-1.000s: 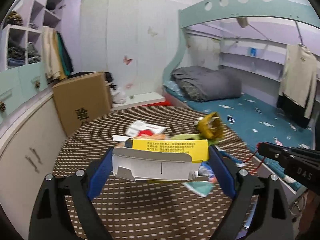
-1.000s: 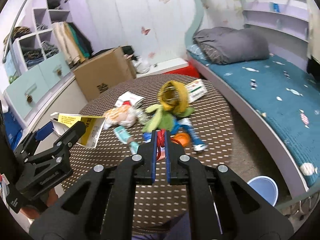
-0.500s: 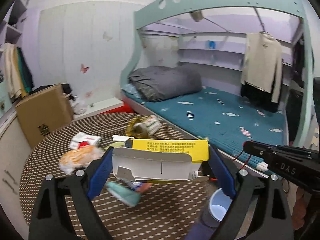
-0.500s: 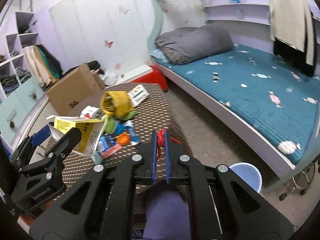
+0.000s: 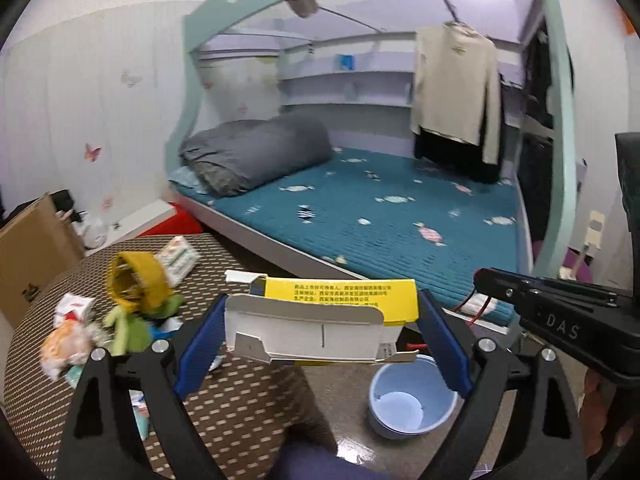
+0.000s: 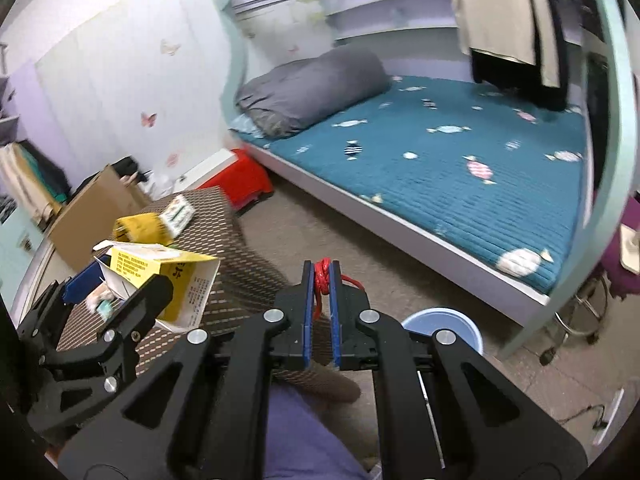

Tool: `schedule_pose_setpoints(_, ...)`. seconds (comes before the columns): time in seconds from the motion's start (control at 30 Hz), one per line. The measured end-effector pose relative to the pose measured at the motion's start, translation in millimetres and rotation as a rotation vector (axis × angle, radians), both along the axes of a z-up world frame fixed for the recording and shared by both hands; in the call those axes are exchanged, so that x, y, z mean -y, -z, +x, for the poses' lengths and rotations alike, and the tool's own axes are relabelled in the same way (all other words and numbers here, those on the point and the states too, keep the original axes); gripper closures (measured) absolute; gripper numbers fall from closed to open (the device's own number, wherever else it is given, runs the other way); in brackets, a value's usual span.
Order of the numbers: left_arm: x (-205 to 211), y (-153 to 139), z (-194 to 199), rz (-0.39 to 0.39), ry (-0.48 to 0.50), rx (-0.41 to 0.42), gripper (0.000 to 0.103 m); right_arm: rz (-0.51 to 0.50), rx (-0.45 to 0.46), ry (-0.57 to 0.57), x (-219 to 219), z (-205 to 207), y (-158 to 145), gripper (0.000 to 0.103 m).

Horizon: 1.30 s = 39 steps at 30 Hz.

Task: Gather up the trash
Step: 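Carry the box in the left tool and string in the right tool over the blue bin, then open the left tool dropping the box while the right tool drops the string into the bin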

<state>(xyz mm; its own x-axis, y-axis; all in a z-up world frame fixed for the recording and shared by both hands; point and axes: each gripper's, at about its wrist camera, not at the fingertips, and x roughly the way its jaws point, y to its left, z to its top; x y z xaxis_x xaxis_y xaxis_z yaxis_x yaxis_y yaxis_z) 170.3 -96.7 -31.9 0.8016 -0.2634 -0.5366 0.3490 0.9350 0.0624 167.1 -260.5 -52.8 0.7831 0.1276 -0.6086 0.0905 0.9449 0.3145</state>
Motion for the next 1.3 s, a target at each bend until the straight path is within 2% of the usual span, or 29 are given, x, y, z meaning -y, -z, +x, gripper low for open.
schedule_pose_setpoints(0.37, 66, 34, 23, 0.027, 0.130, -0.131, 0.014, 0.007, -0.075, 0.163, 59, -2, 36, 0.095)
schedule_pose_setpoints(0.7, 121, 67, 44, 0.096, 0.204, -0.227, 0.014, 0.010, -0.160, 0.269, 101, -3, 70, 0.095)
schedule_pose_setpoints(0.9, 153, 89, 62, 0.146, 0.183, -0.256, 0.011, 0.026, -0.197, 0.344, 126, -7, 87, 0.095)
schedule_pose_setpoints(1.07, 161, 106, 78, 0.154, 0.183, -0.317, 0.009, 0.035, -0.218, 0.365, 133, -9, 96, 0.095)
schedule_pose_setpoints(1.3, 147, 123, 87, 0.162, 0.160, -0.383, 0.009, 0.031, -0.249, 0.335, 125, 3, 106, 0.095)
